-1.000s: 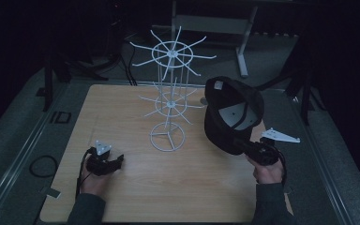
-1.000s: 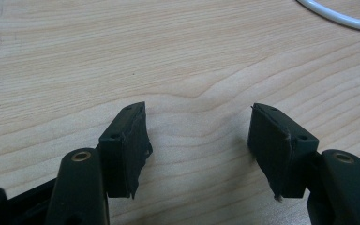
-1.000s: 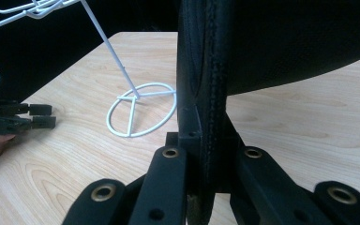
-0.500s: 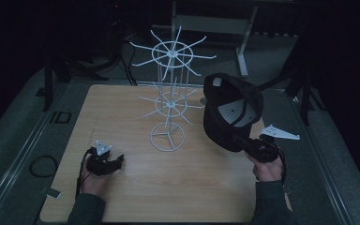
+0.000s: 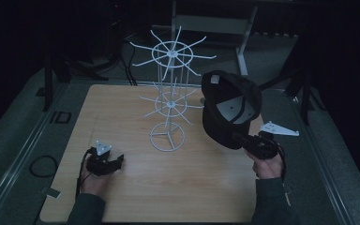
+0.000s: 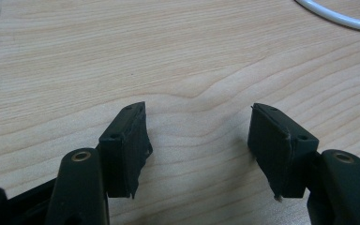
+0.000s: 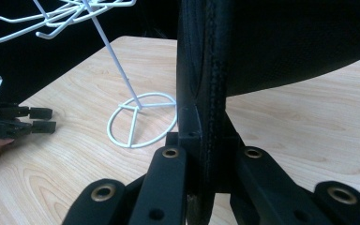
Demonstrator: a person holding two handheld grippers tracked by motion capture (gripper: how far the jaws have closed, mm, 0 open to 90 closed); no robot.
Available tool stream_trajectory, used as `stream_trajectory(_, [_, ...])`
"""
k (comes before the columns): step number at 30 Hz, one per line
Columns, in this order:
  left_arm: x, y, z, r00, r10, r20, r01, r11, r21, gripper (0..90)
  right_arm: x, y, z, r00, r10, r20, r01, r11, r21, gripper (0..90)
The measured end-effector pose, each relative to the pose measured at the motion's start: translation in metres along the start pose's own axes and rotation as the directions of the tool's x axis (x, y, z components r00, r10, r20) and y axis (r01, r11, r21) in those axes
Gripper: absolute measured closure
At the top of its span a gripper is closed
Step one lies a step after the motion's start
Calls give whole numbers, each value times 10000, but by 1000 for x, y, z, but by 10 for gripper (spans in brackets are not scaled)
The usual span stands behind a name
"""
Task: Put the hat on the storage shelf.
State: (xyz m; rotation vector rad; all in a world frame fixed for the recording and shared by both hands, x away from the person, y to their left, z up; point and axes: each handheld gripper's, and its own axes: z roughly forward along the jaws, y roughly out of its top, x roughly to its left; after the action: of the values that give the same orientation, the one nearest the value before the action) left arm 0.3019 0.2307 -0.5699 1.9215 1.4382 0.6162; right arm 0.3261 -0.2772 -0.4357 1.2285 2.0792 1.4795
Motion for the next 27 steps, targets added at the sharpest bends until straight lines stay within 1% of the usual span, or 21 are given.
stream_trajectory(6, [0, 0, 0, 10000, 5, 5, -5, 10000, -2, 382, 1, 5, 0, 9999, -153, 16, 153, 9999, 8, 864])
stream_trajectory(27, [0, 0, 0, 10000, 8, 32, -8, 10000, -22, 376, 1, 19, -3, 9991, -402, 105, 404, 9990, -188, 864])
